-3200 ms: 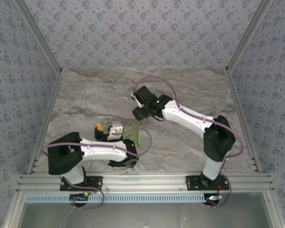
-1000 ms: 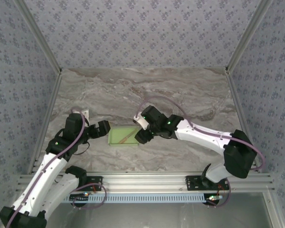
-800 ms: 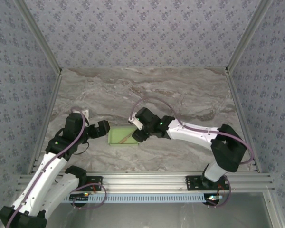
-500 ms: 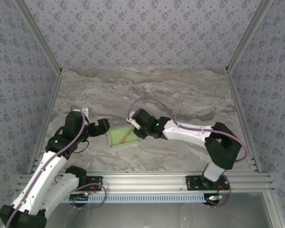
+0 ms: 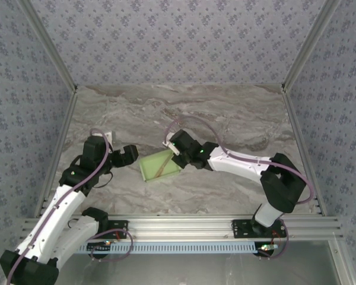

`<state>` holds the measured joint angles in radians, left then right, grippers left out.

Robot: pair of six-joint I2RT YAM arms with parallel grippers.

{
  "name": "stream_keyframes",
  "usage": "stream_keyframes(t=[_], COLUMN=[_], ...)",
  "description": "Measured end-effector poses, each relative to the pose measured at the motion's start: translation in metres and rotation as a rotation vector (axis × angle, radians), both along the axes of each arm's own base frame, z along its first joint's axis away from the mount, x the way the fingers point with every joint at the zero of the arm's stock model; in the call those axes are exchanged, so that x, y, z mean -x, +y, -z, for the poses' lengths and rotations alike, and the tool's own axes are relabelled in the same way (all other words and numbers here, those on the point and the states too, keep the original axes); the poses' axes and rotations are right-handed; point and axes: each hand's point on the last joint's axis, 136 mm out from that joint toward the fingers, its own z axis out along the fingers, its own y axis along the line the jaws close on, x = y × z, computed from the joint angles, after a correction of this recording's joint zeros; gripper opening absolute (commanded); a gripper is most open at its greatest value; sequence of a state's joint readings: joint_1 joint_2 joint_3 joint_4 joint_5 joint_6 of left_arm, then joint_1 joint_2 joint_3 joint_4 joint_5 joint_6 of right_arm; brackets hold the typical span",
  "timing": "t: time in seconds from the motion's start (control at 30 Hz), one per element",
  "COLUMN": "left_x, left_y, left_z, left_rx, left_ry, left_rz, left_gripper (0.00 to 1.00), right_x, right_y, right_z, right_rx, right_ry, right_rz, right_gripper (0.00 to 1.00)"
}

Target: Fold the paper box

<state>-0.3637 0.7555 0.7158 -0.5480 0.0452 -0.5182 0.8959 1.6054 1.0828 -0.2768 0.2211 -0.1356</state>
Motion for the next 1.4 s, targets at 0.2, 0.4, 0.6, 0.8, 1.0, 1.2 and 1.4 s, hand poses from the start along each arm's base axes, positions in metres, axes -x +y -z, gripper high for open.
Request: stream_keyframes(t=[0.2, 0.4, 0.6, 0.8, 1.0, 1.2, 1.4], left_x=[-0.002, -0.009, -0.012, -0.028, -0.049, -0.068, -0.07], left_y=[-0.024, -0.055, -0.089, -0.109, -0.123, -0.137, -0.143], left_z=[-0.014, -0.001, 0.033, 0.065, 0.075, 0.063, 0.07], left_rx=[-0.002, -0.043, -0.151, -0.272, -0.339, -0.362, -0.378], left_ry=[-0.083, -0.126, -0.146, -0.129, -0.139, -0.2, -0.191], left_rz=[0.109, 0.222, 0.372, 0.477, 0.521, 0.545, 0.565], left_gripper=[0.99, 0.99, 0.99, 0.93, 0.76, 0.45, 0.28], right_x=[-0.018, -0.029, -0.031, -0.032, -0.03, -0.03, -0.029], right_y=[-0.033, -0.063, -0.086, -0.096, -0.095, -0.095, -0.096], right_z=[-0.017, -0.007, 0.002, -0.002, -0.001, -0.001, 0.0], right_rx=[-0.017, -0.003, 0.014, -0.004, -0.01, -0.01, -0.004], right_ry=[-0.006, 0.056, 0.116, 0.131, 0.141, 0.142, 0.145], right_rz=[0.069, 0.123, 0.146, 0.158, 0.151, 0.147, 0.15], right_gripper=[0.02, 0.01, 0.01, 0.0, 0.0, 0.0, 0.0])
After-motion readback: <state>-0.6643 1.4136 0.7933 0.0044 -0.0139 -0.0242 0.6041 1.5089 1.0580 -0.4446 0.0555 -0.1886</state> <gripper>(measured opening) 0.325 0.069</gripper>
